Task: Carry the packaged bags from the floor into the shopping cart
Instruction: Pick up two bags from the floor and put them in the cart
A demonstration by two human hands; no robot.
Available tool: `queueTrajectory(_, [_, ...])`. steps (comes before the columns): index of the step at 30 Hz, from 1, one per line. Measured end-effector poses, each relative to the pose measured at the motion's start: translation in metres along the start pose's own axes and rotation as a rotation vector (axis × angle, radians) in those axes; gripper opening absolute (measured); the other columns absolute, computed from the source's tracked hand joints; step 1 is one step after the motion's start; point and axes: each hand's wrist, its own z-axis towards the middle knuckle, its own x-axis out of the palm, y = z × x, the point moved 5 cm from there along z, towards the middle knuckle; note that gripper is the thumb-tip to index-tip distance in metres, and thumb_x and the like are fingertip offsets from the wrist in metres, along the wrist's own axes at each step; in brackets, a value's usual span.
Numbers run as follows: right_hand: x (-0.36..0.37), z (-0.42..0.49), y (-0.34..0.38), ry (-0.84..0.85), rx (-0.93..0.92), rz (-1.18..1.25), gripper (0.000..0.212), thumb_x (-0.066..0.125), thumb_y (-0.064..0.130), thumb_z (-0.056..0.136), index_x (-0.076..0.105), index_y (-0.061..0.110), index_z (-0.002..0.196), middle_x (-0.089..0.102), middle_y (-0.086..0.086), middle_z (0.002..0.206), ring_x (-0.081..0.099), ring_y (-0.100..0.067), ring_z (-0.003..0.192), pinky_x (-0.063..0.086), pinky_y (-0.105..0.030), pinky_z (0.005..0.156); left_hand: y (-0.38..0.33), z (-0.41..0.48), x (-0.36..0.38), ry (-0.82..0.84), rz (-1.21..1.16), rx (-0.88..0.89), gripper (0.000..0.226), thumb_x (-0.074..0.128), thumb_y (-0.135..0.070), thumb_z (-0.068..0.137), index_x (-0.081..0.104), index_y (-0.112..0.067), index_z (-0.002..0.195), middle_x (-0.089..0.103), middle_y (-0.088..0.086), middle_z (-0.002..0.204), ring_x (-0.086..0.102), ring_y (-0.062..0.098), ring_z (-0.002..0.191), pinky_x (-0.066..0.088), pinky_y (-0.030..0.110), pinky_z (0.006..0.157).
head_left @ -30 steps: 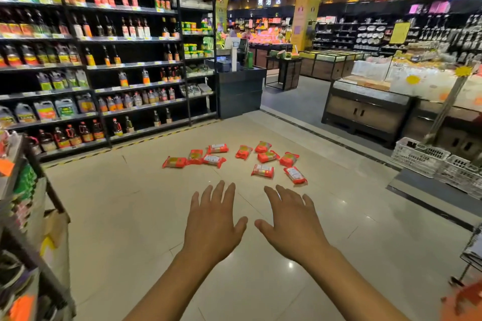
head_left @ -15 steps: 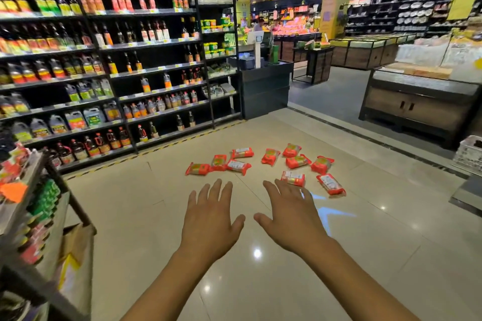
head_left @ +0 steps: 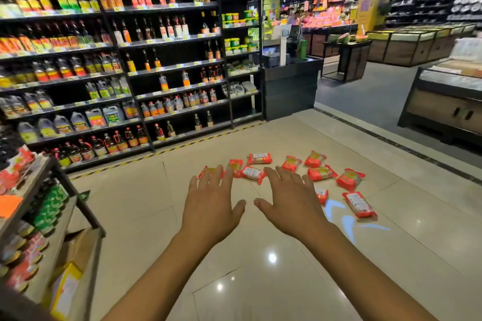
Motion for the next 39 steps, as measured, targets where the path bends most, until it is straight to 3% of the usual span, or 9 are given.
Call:
queueTrajectory(19, [0.028,0.325,-0.058,0.018,-0.007,-0.109,0.075,0.047,0.059,0.099,0.016,0.031,0.160,0.025,-0.001,0.166,0.021,-0.023,0.153,0.013,-0.050,0.124,0.047,0.319,0.099,0.020,-0.130,-0.016,0.077,0.037,-0.066,0.099,0.015,-0.026,0.162,0.019,0.003,0.170,0.020,0.027,0.155,0.016,0.051,0.126])
queueTrajectory(26, [0.042,0.429,-0.079,0.032,-0.016,-0.075,0.073,0.047,0.060,0.098,0.020,0.028,0.159,0.030,-0.001,0.164,0.025,-0.024,0.152,0.018,-0.051,0.123,0.065,0.420,0.123,0.050,-0.106,-0.019,0.077,0.045,-0.062,0.098,0.020,-0.023,0.160,0.020,0.006,0.169,0.021,0.030,0.154,0.017,0.051,0.125])
queueTrajectory(39, [0.076,0.691,-0.138,0.041,-0.142,-0.051,0.066,0.046,0.052,0.100,0.024,0.026,0.157,0.028,-0.005,0.163,0.026,-0.027,0.149,0.020,-0.051,0.121,0.087,0.660,0.180,0.089,0.024,-0.131,0.078,0.040,-0.061,0.101,0.010,-0.024,0.163,0.009,0.005,0.172,0.010,0.029,0.157,0.010,0.051,0.127])
